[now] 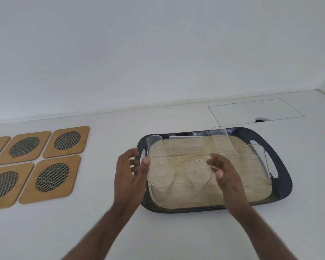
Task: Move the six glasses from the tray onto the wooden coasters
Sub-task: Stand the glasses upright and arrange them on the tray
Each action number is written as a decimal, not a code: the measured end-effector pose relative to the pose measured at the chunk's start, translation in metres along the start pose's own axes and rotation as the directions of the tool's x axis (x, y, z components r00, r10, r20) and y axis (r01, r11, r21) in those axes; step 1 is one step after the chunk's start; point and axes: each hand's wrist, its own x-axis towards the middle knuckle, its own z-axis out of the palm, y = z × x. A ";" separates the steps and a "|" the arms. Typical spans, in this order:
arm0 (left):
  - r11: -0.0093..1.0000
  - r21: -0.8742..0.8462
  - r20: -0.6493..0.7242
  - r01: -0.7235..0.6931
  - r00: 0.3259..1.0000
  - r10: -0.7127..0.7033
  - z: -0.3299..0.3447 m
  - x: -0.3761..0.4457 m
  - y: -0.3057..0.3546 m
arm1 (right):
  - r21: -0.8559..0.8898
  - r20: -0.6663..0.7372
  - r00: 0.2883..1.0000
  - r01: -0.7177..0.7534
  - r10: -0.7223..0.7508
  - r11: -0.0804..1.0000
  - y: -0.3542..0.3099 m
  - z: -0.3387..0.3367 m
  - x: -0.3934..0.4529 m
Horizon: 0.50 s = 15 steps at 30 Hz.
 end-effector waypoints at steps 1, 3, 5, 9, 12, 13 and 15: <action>0.999 0.034 0.012 0.022 1.000 -0.023 0.001 0.009 0.000 | -0.001 -0.048 0.999 0.021 -0.021 1.000 -0.003 -0.004 0.007; 0.990 0.124 0.066 0.061 0.995 -0.069 0.005 0.028 -0.001 | -0.052 -0.115 0.993 0.036 -0.042 0.998 -0.010 -0.008 0.026; 0.977 0.198 0.135 0.073 0.986 -0.101 0.012 0.043 -0.002 | -0.153 -0.119 0.991 0.034 -0.053 0.988 -0.013 -0.008 0.047; 0.956 0.292 0.262 0.043 0.957 -0.123 0.022 0.066 0.001 | -0.359 0.006 0.999 0.041 -0.042 0.932 -0.015 -0.003 0.086; 0.941 0.337 0.344 0.014 0.929 -0.137 0.025 0.075 0.001 | -0.446 0.123 0.992 0.072 -0.019 0.892 -0.017 0.004 0.106; 0.941 0.338 0.359 0.010 0.923 -0.139 0.026 0.076 0.000 | -0.460 0.149 0.989 0.073 -0.004 0.885 -0.017 0.008 0.110; 0.946 0.325 0.365 0.016 0.920 -0.141 0.026 0.079 -0.003 | -0.494 0.193 0.981 0.090 0.008 0.865 -0.015 0.014 0.115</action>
